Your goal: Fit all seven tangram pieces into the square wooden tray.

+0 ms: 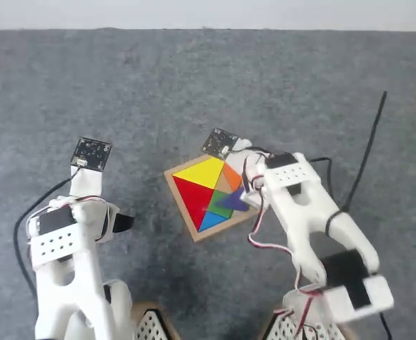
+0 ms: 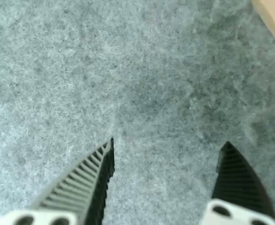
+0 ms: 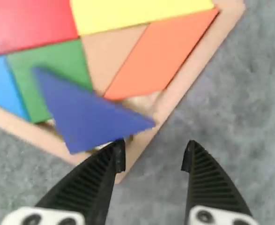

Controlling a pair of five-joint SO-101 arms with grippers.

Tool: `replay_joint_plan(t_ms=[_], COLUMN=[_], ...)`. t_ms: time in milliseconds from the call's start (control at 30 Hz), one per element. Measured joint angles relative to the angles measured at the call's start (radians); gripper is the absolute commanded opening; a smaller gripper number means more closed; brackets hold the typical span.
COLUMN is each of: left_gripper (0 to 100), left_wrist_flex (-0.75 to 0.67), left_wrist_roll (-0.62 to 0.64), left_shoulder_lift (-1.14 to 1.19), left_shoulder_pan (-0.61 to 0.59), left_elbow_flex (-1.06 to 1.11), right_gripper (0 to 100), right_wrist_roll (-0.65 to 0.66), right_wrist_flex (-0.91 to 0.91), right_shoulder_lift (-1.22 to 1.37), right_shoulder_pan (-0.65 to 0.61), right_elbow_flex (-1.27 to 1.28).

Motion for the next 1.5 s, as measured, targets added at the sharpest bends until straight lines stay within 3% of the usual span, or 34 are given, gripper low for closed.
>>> replay_joint_plan(t_ms=[200,433,600,867,1200,1500], left_gripper=[34,34,34,34,34,34], left_wrist_flex=[0.000,0.000,0.000,0.000,0.000,0.000], left_wrist_roll=[0.000,0.000,0.000,0.000,0.000,0.000], left_shoulder_lift=[0.000,0.000,0.000,0.000,0.000,0.000], left_shoulder_pan=[0.000,0.000,0.000,0.000,0.000,0.000], left_elbow_flex=[0.000,0.000,0.000,0.000,0.000,0.000], right_gripper=[20.8,20.8,20.8,20.8,20.8,20.8], right_wrist_roll=[-0.061,-0.117,-0.150,-0.183,-0.242,-0.219], right_wrist_flex=[0.000,0.000,0.000,0.000,-0.060,-0.098], right_shoulder_lift=[0.161,0.167,0.034,-0.158,-0.167,-0.060], right_shoulder_pan=[-0.002,-0.002,0.003,-0.117,-0.163,-0.094], right_elbow_flex=[-0.149,-0.209,-0.123,0.101,0.118,0.110])
